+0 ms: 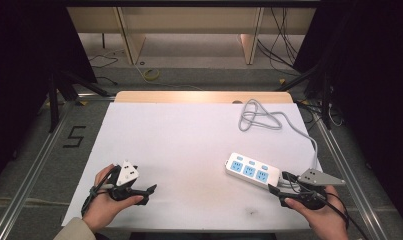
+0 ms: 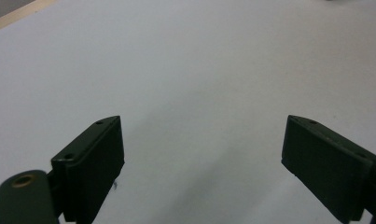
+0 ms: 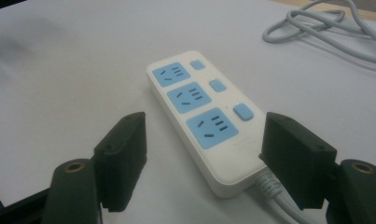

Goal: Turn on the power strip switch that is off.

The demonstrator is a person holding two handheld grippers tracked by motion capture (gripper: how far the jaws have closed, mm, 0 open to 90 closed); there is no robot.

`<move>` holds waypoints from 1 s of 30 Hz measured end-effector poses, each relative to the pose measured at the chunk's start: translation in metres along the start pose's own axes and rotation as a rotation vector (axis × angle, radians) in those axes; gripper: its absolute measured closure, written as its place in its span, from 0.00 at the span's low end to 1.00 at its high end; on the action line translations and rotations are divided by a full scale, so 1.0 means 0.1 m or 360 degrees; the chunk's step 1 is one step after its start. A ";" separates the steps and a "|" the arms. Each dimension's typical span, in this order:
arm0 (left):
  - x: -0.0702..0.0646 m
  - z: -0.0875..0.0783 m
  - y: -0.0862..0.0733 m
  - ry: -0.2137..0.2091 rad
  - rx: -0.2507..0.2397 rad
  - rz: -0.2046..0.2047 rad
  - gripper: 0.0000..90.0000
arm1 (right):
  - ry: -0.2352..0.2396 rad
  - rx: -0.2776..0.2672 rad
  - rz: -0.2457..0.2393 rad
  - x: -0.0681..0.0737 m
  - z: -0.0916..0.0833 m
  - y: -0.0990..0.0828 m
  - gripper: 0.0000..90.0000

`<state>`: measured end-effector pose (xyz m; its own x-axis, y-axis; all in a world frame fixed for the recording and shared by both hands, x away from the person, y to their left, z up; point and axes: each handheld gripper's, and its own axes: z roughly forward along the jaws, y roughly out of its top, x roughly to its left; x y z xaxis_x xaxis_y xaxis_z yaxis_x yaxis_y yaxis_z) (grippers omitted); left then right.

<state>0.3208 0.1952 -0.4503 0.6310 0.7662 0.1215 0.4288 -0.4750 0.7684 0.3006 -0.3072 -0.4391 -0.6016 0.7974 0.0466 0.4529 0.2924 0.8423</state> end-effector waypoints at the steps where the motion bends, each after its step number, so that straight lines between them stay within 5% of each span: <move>1: 0.00 0.00 0.00 0.0000 0.0000 0.0001 0.14 | -0.0005 0.0005 0.0000 -0.01 -0.01 0.01 0.39; 7: -0.01 0.00 0.00 0.0000 0.0005 -0.0005 0.15 | -0.0086 0.0147 0.0008 -0.04 -0.02 0.02 0.63; 16: 0.00 0.01 0.00 0.0001 0.0013 -0.0008 0.16 | -0.0171 0.0138 -0.0005 -0.03 -0.08 0.14 0.99; 30: -0.01 0.03 0.00 -0.0002 0.0011 -0.0012 0.16 | -0.0140 0.0282 -0.0065 -0.05 0.02 0.32 1.00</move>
<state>0.3222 0.1935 -0.4520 0.6285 0.7693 0.1149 0.4381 -0.4722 0.7649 0.3190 -0.3010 -0.4133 -0.5656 0.8237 -0.0393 0.5425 0.4075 0.7346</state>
